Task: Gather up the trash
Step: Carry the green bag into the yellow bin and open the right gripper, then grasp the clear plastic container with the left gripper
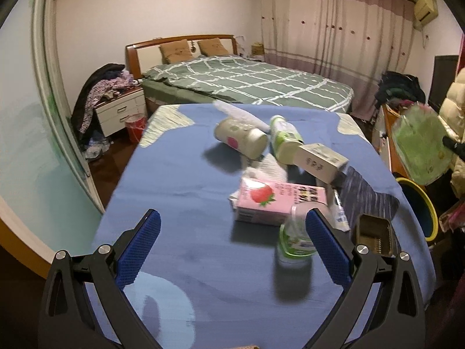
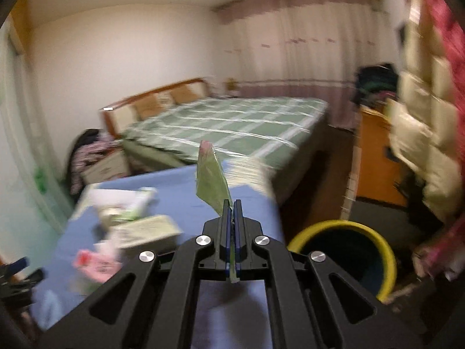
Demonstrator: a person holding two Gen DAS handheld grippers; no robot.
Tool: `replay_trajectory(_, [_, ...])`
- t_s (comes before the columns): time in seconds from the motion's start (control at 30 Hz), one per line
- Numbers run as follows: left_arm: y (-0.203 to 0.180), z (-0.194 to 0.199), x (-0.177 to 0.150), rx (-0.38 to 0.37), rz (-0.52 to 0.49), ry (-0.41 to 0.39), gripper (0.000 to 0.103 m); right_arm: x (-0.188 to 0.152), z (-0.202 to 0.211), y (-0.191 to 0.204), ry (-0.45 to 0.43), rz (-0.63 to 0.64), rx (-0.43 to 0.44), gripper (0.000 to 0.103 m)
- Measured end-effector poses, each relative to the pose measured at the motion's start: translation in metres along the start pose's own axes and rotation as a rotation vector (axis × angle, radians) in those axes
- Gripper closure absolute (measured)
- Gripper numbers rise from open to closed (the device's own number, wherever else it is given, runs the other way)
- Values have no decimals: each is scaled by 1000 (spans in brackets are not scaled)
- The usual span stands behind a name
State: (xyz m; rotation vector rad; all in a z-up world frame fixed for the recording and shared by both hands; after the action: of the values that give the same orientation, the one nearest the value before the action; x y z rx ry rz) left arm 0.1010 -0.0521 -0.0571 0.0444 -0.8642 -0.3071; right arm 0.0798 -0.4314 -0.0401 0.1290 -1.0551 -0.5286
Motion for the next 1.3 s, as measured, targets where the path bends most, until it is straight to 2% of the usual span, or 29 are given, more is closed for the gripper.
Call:
replay_trajectory(0.1, [-13,-7,1,-24,-16,13,5,-4,-21,-40,14,-43,-121,101])
replay_trajectory(0.2, [-25,-16,2,-42,-33,27,5,-13,-38,-74,44,-72,-201,101])
replay_trajectory(0.47, [-43,-39,1,-69,-48,69,5,-29,-83,-115,114,-112,-318,101])
replay_trajectory(0.53, [-47,-45,0,-76,-50,82,5,-32,-88,-122,129,-127,-330,94])
replay_trajectory(0.6, [-48,-49,-1,-77,-52,88,5,-34,-89,-127,126,-138,-336,82])
replay_trajectory(0.83, [-53,-56,1,-95,-55,79,5,-33,-81,-126,110,-140,-327,80])
replay_trajectory(1.2, [-61,-65,-3,-104,-79,105,5,-35,-77,-124,113,-143,-311,77])
replay_trajectory(1.3, [-61,-70,-3,-111,-74,112,9,-35,-76,-124,118,-142,-307,76])
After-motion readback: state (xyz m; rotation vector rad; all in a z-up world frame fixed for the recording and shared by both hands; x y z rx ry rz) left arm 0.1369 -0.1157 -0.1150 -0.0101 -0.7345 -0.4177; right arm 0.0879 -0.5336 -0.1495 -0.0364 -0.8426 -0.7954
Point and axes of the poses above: each gripper's, at about its wrist camera, not at the fingertips, and z roughly against the way its jaws point, y to its left, x to its top, the point moved 2 cm from there along -z, roughly the way its jaws point, and after that the axes turned 13 degrees about -z, right-handed, at the moved point
